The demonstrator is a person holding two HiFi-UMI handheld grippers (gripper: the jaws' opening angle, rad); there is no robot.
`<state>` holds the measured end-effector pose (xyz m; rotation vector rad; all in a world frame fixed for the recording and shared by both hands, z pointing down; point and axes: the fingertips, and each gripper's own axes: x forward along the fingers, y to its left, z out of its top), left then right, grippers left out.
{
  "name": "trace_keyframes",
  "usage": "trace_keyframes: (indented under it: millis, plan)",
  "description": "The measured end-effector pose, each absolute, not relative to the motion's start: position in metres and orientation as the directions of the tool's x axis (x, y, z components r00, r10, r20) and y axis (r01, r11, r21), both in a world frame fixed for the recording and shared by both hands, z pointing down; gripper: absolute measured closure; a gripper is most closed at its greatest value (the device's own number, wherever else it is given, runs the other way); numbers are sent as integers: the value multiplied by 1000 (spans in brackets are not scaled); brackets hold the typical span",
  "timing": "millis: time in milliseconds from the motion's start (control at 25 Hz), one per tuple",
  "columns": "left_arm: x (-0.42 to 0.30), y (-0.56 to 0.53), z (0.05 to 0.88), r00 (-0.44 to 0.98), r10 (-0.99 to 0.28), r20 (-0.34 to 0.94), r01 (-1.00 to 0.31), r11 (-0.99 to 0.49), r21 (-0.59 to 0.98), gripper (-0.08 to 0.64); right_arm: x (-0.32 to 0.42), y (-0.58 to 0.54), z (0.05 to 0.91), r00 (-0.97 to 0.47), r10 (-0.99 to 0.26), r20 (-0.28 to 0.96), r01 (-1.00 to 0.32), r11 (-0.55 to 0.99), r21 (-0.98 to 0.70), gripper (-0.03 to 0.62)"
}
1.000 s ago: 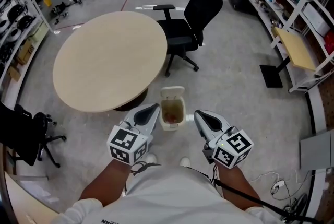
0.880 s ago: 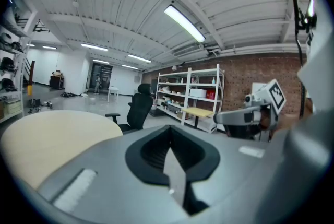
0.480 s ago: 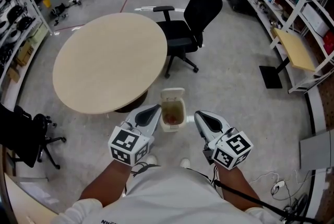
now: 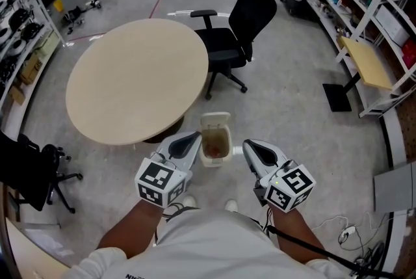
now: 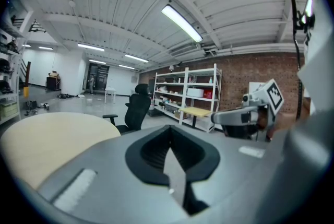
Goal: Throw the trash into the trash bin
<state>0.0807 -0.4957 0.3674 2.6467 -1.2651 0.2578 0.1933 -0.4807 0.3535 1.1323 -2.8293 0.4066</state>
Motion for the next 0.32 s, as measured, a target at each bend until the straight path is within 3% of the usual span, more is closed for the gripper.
trace_keyframes:
  millis: [320]
  plan:
    - [79,-500,366,632,-736,243,-771,-629,103,552,191,-486,350,-720,-675,162,-693,689,-212,591]
